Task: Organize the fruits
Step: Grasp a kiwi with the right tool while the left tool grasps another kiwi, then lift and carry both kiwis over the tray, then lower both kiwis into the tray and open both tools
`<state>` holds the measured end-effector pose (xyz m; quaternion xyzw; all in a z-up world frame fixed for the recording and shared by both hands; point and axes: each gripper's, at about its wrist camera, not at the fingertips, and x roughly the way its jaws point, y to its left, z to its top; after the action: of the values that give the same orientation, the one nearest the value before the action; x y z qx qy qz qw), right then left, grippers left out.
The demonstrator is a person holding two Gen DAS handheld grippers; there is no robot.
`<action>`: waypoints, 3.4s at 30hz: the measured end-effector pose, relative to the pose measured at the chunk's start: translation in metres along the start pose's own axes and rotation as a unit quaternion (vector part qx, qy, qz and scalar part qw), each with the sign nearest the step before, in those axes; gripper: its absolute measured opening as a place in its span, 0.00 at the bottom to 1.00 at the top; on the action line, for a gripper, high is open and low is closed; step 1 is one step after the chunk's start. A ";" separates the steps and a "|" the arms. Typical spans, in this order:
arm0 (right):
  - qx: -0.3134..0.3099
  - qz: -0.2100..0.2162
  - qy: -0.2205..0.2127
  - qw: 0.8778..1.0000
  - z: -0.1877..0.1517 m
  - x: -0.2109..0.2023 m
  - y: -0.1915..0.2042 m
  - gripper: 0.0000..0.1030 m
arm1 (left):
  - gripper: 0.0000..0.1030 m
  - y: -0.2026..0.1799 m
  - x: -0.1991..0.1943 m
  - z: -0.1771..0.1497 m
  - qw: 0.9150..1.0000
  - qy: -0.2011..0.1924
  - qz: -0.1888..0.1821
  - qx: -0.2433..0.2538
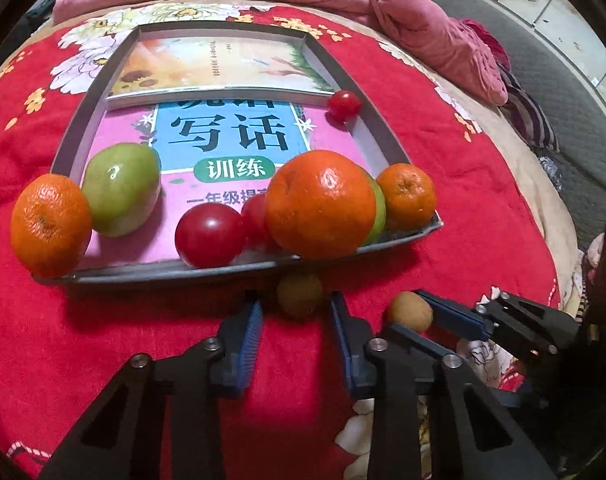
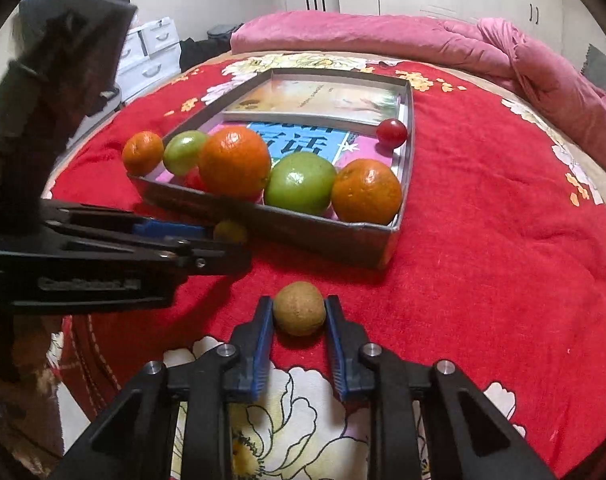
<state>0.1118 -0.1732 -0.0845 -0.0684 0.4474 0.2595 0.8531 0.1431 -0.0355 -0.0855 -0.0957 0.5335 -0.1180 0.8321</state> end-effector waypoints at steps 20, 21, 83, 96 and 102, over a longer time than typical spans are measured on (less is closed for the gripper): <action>0.019 0.001 -0.060 0.998 0.022 -0.039 -0.005 0.25 | 0.23 0.021 -0.059 -0.004 0.999 -0.036 -0.018 -0.007; 0.020 0.000 -0.064 0.998 0.024 -0.041 -0.005 0.25 | 0.23 0.023 -0.067 -0.003 0.999 -0.046 -0.009 -0.006; -0.020 -0.031 -0.058 0.998 0.059 -0.006 -0.001 0.25 | 0.23 0.042 -0.056 0.026 0.996 -0.068 0.049 -0.007; -0.028 -0.032 -0.058 0.997 0.059 -0.004 0.000 0.25 | 0.23 0.042 -0.051 0.025 0.997 -0.063 0.045 -0.009; -0.025 -0.031 -0.058 0.998 0.058 -0.002 0.000 0.25 | 0.23 0.043 -0.050 0.025 0.997 -0.064 0.044 -0.010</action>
<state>0.1528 -0.1538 -0.0484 -0.0882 0.3883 0.2475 0.8833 0.1498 0.0218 -0.0439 -0.0883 0.4843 -0.0694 0.8677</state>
